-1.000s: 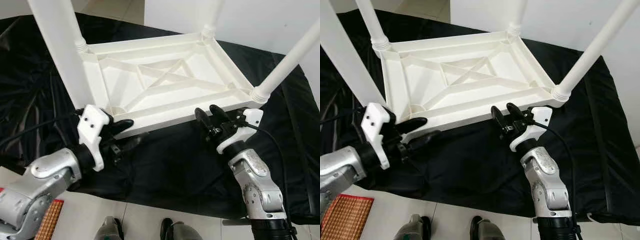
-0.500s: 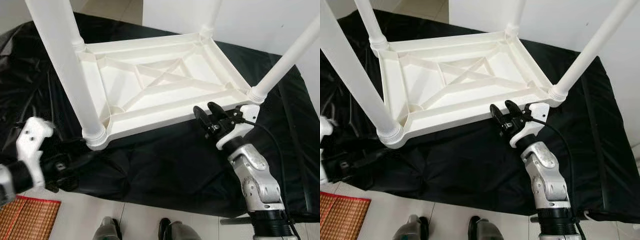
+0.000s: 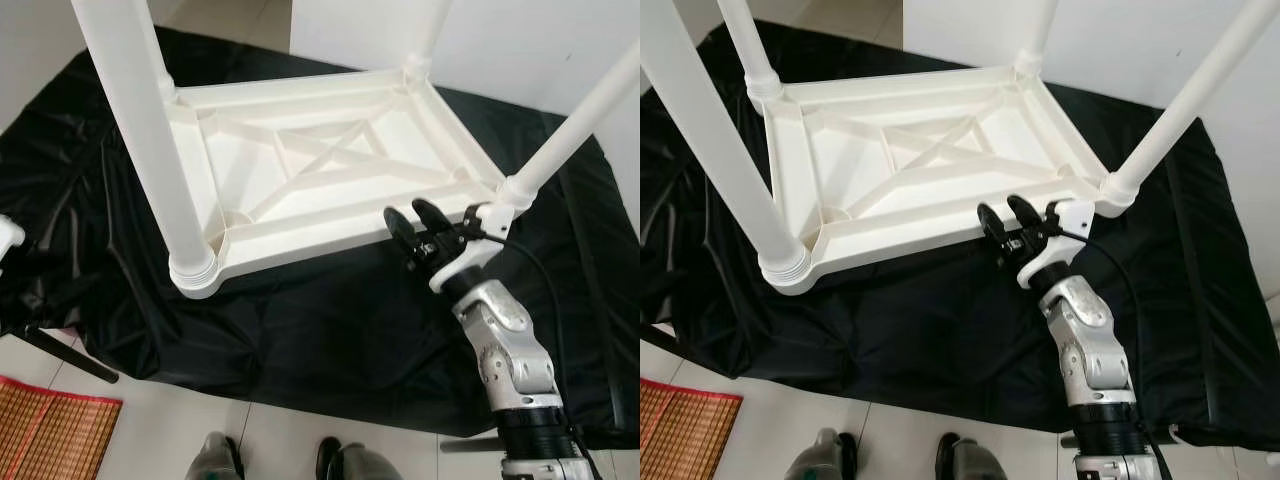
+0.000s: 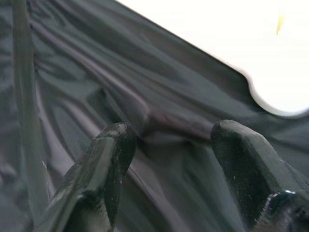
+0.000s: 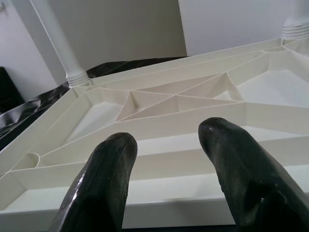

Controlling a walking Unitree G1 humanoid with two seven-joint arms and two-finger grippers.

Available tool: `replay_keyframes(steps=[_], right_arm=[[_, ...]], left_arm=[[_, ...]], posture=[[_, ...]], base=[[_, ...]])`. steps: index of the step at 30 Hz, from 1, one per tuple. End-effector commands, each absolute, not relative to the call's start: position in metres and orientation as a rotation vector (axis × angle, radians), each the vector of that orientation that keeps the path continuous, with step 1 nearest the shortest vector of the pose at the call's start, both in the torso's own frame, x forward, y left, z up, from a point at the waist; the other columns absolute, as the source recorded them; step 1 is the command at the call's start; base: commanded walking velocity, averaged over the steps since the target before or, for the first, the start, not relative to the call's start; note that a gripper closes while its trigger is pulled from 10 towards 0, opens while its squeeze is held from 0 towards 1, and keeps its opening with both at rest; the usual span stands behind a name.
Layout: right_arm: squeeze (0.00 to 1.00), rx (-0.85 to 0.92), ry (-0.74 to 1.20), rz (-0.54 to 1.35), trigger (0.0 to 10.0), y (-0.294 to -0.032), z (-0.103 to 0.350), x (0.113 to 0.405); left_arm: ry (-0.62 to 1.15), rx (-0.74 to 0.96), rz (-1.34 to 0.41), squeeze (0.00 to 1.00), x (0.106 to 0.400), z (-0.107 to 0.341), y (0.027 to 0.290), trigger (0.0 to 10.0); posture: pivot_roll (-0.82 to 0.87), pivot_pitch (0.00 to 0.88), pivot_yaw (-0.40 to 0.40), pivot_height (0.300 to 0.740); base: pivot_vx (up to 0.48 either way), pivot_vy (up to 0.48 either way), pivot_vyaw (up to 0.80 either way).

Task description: Building children table

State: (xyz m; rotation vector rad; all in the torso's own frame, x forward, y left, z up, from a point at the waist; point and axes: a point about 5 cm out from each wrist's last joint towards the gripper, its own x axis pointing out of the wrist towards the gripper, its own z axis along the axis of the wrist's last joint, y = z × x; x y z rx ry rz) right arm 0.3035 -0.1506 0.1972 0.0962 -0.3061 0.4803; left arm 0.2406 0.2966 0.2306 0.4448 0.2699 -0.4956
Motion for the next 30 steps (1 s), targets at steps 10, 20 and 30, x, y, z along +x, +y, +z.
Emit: replay_keyframes(steps=[10,20,30], right_arm=[[0.0,0.141,-0.322,0.469,10.0,-0.14,0.196,0.302],[0.0,0.17,-0.302,0.49,10.0,-0.127,0.188,0.294],[0.0,0.135,-0.224,0.681,10.0,-0.12,0.182,0.275]], left_arm=[[-0.03,0.375,-0.049,0.0,0.295,0.232,0.27,10.0],[-0.085,0.275,-0.137,0.0,0.313,0.222,0.215,10.0],[-0.099,0.212,-0.272,0.0,0.31,0.215,0.166,10.0]], posture=[[0.18,0.2,-0.092,0.74],[0.17,0.202,-0.086,0.74],[0.17,0.207,-0.083,0.74]], base=[[0.0,0.0,0.0],[0.0,0.0,0.0],[0.0,0.0,0.0]])
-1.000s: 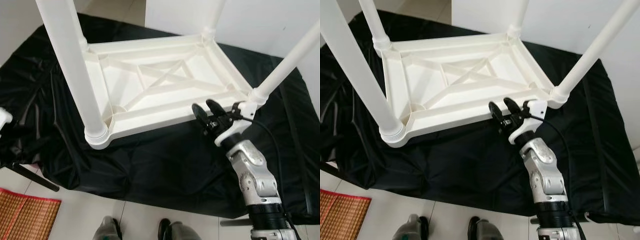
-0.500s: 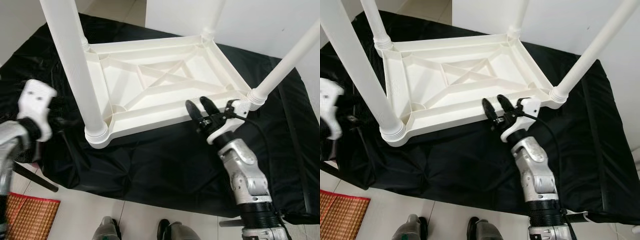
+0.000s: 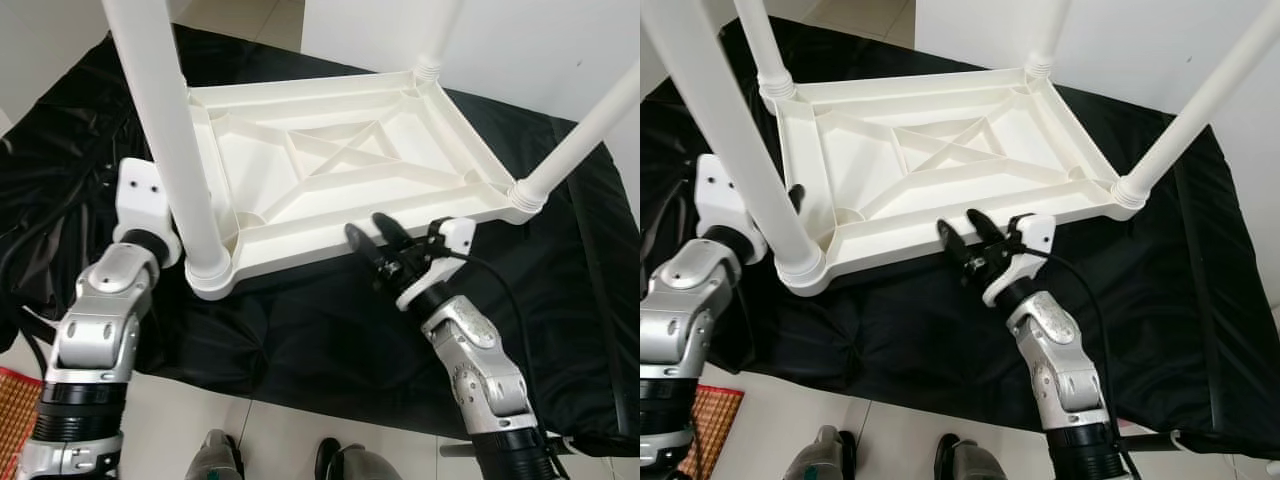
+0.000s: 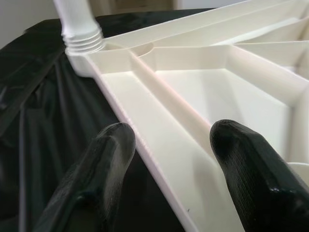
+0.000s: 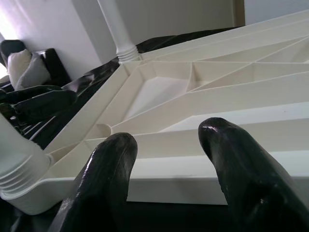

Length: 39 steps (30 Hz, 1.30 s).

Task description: Building children table

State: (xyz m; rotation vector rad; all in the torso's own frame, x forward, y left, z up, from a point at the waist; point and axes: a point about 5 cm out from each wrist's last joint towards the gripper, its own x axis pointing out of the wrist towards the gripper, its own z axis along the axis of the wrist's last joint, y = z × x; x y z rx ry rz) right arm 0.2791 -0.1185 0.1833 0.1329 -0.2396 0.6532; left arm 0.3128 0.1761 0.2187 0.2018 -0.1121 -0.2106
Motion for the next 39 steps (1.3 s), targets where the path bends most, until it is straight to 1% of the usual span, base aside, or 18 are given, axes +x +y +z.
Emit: replay_keyframes(steps=[1,3,6,9,11,13,14,16,17,20,24,26,27,28,29,32,35,39], right_arm=[[0.0,0.104,-0.204,0.726,10.0,-0.121,0.181,0.271],[0.0,0.06,-0.177,0.766,10.0,-0.124,0.178,0.267],[0.0,0.046,-0.172,0.763,10.0,-0.126,0.178,0.267],[0.0,0.036,-0.183,0.654,10.0,-0.134,0.179,0.27],[0.0,0.045,-0.168,0.624,10.0,-0.136,0.176,0.268],[0.0,0.043,-0.136,0.727,10.0,-0.13,0.171,0.254],[0.0,0.043,-0.136,0.727,10.0,-0.13,0.171,0.254],[0.0,0.044,-0.094,0.866,10.0,-0.127,0.169,0.24],[0.0,0.044,-0.094,0.866,10.0,-0.127,0.169,0.24],[0.0,0.024,-0.045,1.006,10.0,-0.124,0.168,0.231],[0.0,-0.01,-0.039,1.026,10.0,-0.125,0.169,0.232],[0.0,-0.022,-0.045,1.005,10.0,-0.127,0.169,0.234],[0.0,-0.035,-0.062,0.944,10.0,-0.13,0.17,0.24],[0.0,-0.03,-0.089,0.802,10.0,-0.138,0.171,0.251],[0.0,-0.03,-0.089,0.802,10.0,-0.138,0.171,0.251],[0.0,-0.029,-0.13,0.585,10.0,-0.151,0.174,0.265],[0.0,-0.028,-0.138,0.526,10.0,-0.155,0.175,0.268],[0.0,0.002,-0.16,0.451,10.0,-0.159,0.178,0.271]], left_arm=[[-0.098,0.205,-0.29,0.0,0.309,0.213,0.157,10.0],[-0.093,0.184,-0.317,0.0,0.307,0.21,0.145,10.0],[-0.094,0.176,-0.325,0.0,0.306,0.21,0.141,10.0],[-0.1,0.167,-0.327,0.0,0.304,0.21,0.133,10.0],[-0.1,0.162,-0.331,0.0,0.302,0.21,0.127,10.0],[-0.1,0.146,-0.358,0.0,0.298,0.211,0.118,10.0],[-0.1,0.146,-0.358,0.0,0.298,0.211,0.118,10.0],[-0.094,0.139,-0.392,0.0,0.294,0.21,0.11,10.0],[-0.094,0.139,-0.392,0.0,0.294,0.21,0.11,10.0],[-0.09,0.137,-0.44,0.0,0.288,0.21,0.099,10.0],[-0.09,0.138,-0.464,0.0,0.285,0.21,0.094,10.0],[-0.09,0.142,-0.473,0.0,0.284,0.21,0.093,10.0],[-0.089,0.142,-0.47,0.0,0.283,0.209,0.093,10.0],[-0.084,0.154,-0.464,0.0,0.283,0.207,0.095,10.0],[-0.084,0.154,-0.464,0.0,0.283,0.207,0.095,10.0],[-0.077,0.175,-0.45,0.0,0.286,0.204,0.104,10.0],[-0.073,0.189,-0.447,0.0,0.288,0.203,0.108,10.0],[-0.055,0.215,-0.435,0.0,0.293,0.199,0.12,10.0]], posture=[[0.16,0.21,-0.082,0.74],[0.16,0.21,-0.082,0.74],[0.16,0.21,-0.082,0.74],[0.16,0.211,-0.085,0.74],[0.16,0.212,-0.084,0.74],[0.16,0.215,-0.08,0.74],[0.16,0.215,-0.08,0.74],[0.16,0.216,-0.074,0.74],[0.16,0.216,-0.074,0.74],[0.16,0.216,-0.074,0.74],[0.16,0.216,-0.074,0.74],[0.16,0.216,-0.074,0.74],[0.17,0.215,-0.077,0.74],[0.16,0.214,-0.082,0.74],[0.16,0.214,-0.082,0.74],[0.16,0.212,-0.085,0.74],[0.16,0.212,-0.085,0.74],[0.15,0.21,-0.083,0.74]], base=[[0.0,0.0,0.0],[0.0,0.0,0.0],[0.0,0.0,0.0],[0.0,0.0,0.0],[0.0,0.0,0.0],[0.0,0.0,0.0],[0.0,0.0,0.0],[0.0,0.0,0.0],[0.0,0.0,0.0],[0.0,0.0,0.0],[0.0,0.0,0.0],[0.0,0.0,0.0],[0.0,0.0,0.0],[0.0,0.0,0.0],[0.0,0.0,0.0],[0.0,0.0,0.0],[0.0,0.0,0.0],[0.0,0.0,0.0]])
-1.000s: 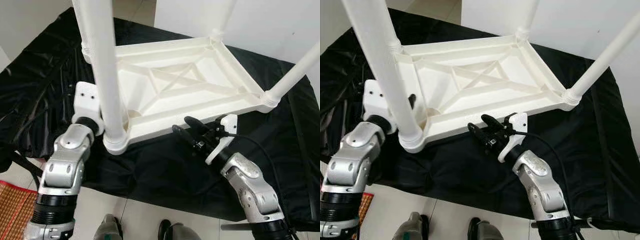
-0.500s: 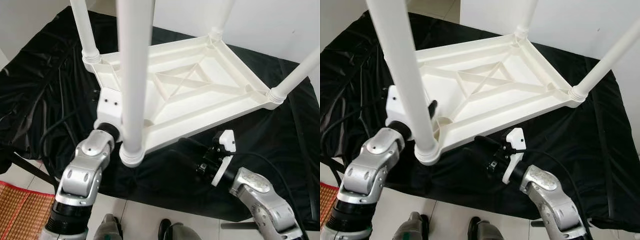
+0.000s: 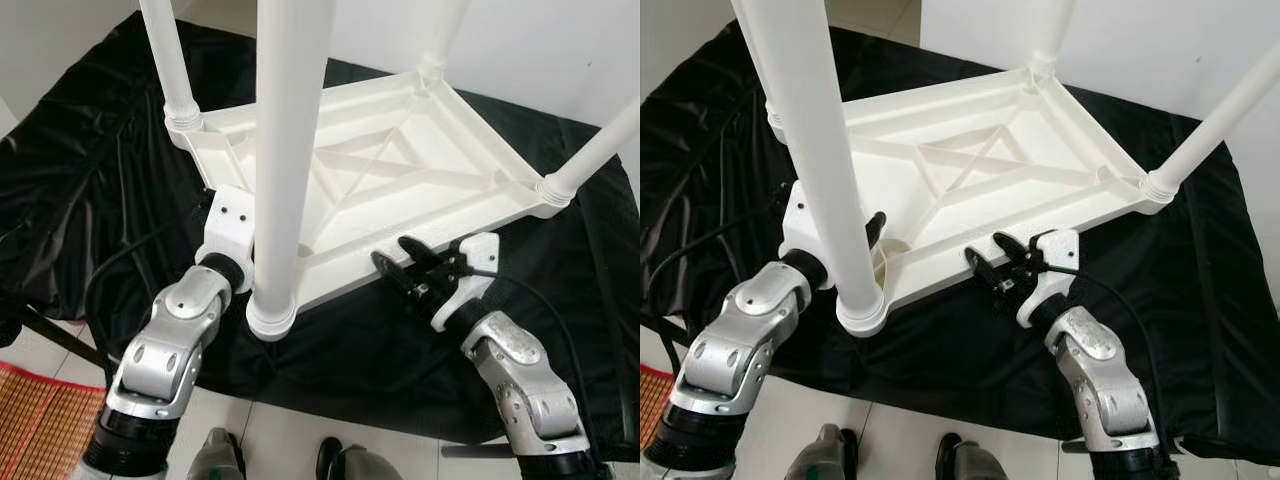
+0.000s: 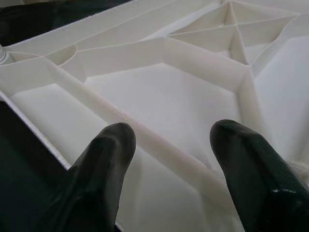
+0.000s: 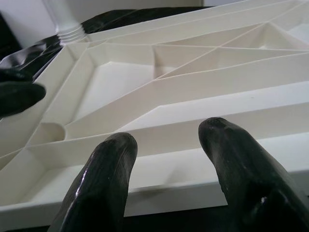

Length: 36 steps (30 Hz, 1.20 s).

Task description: Building children table

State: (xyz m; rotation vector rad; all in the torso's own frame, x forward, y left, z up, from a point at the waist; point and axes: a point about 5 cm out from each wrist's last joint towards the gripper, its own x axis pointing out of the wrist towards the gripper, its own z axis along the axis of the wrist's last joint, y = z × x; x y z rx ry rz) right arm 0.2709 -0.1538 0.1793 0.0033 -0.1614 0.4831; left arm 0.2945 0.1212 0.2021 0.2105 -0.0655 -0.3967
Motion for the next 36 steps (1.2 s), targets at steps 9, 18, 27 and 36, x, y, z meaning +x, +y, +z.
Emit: replay_keyframes(steps=[9,18,27,36], right_arm=[[0.0,0.034,-0.188,0.22,10.0,-0.171,0.18,0.273],[0.0,0.033,-0.15,-0.055,10.0,-0.173,0.166,0.272],[0.0,0.015,-0.111,-0.161,10.0,-0.177,0.155,0.287],[0.0,-0.001,-0.147,-0.126,10.0,-0.175,0.16,0.302]], left_arm=[[0.016,0.367,-0.403,0.0,0.319,0.188,0.173,10.0],[0.054,0.483,-0.378,0.0,0.342,0.184,0.196,10.0],[-0.006,0.422,-0.303,0.0,0.35,0.194,0.216,10.0],[-0.19,0.224,-0.237,0.0,0.354,0.237,0.228,10.0]], posture=[[0.15,0.21,-0.083,0.74],[0.12,0.206,-0.07,0.74],[0.12,0.228,-0.072,0.74],[0.12,0.254,-0.095,0.74]], base=[[0.0,0.0,0.0],[0.0,0.0,0.0],[0.0,0.0,0.0],[0.0,0.0,0.0]])
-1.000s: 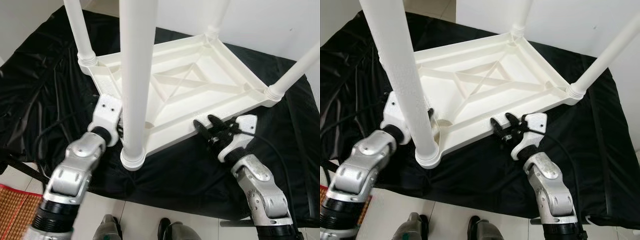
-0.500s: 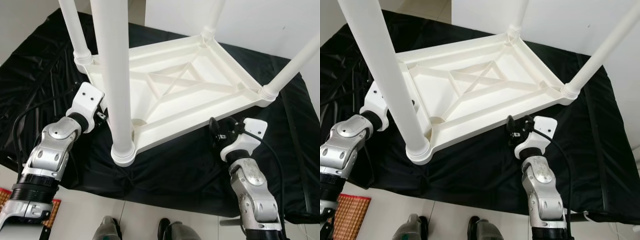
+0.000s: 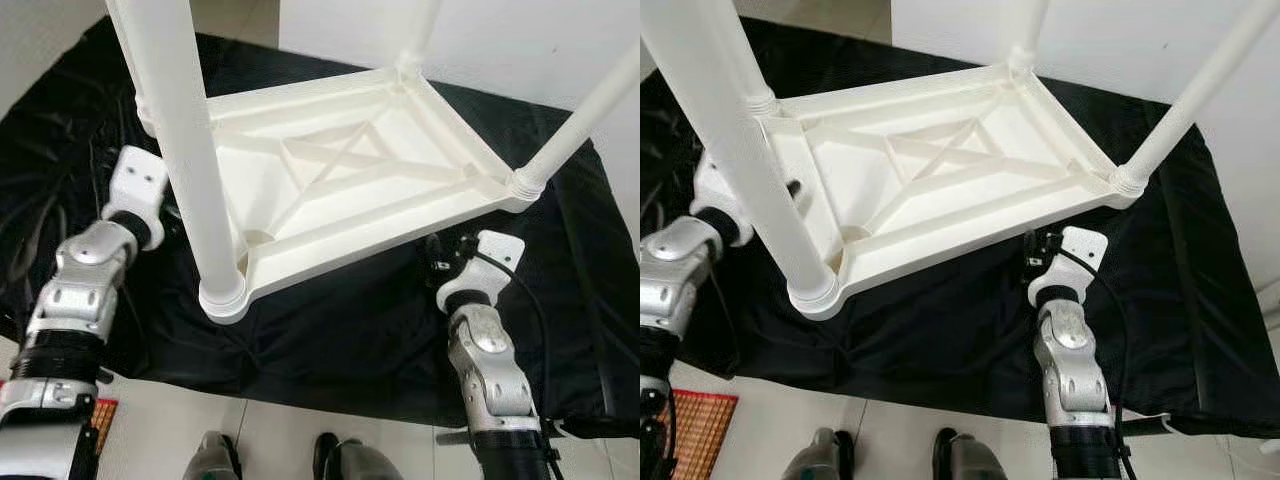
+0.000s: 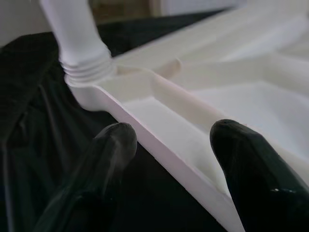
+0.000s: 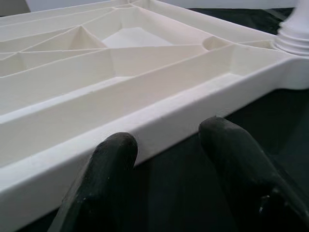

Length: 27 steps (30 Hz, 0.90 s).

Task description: Building children table

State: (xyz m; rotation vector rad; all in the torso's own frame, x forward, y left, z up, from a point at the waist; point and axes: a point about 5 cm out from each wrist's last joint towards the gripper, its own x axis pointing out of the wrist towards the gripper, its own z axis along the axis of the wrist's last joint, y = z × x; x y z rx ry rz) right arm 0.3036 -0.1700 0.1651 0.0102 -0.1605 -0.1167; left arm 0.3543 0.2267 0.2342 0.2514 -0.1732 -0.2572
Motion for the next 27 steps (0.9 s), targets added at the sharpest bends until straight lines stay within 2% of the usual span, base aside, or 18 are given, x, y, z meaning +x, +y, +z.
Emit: replay_keyframes(steps=[1,3,10,18,27], right_arm=[[0.0,-0.004,-0.148,-0.119,10.0,-0.174,0.16,0.303],[0.0,-0.015,-0.149,-0.101,10.0,-0.173,0.159,0.303],[0.0,-0.021,-0.137,-0.115,10.0,-0.177,0.154,0.304],[0.0,-0.008,-0.098,-0.222,10.0,-0.182,0.148,0.31],[0.0,-0.002,-0.104,-0.245,10.0,-0.182,0.159,0.329]], left_arm=[[-0.22,0.196,-0.241,0.0,0.354,0.245,0.229,10.0],[-0.284,0.19,-0.278,0.0,0.353,0.259,0.226,10.0],[-0.319,0.244,-0.318,0.0,0.353,0.265,0.219,10.0],[-0.141,0.436,-0.405,0.0,0.368,0.213,0.199,10.0],[-0.068,0.522,-0.509,0.0,0.366,0.192,0.185,10.0]], posture=[[0.12,0.254,-0.096,0.74],[0.12,0.254,-0.097,0.74],[0.12,0.254,-0.095,0.74],[0.11,0.262,-0.087,0.74],[0.11,0.275,-0.063,0.74]], base=[[0.0,0.0,0.0],[0.0,0.0,0.0],[0.0,0.0,0.0],[0.0,0.0,0.0],[0.0,0.0,0.0]])
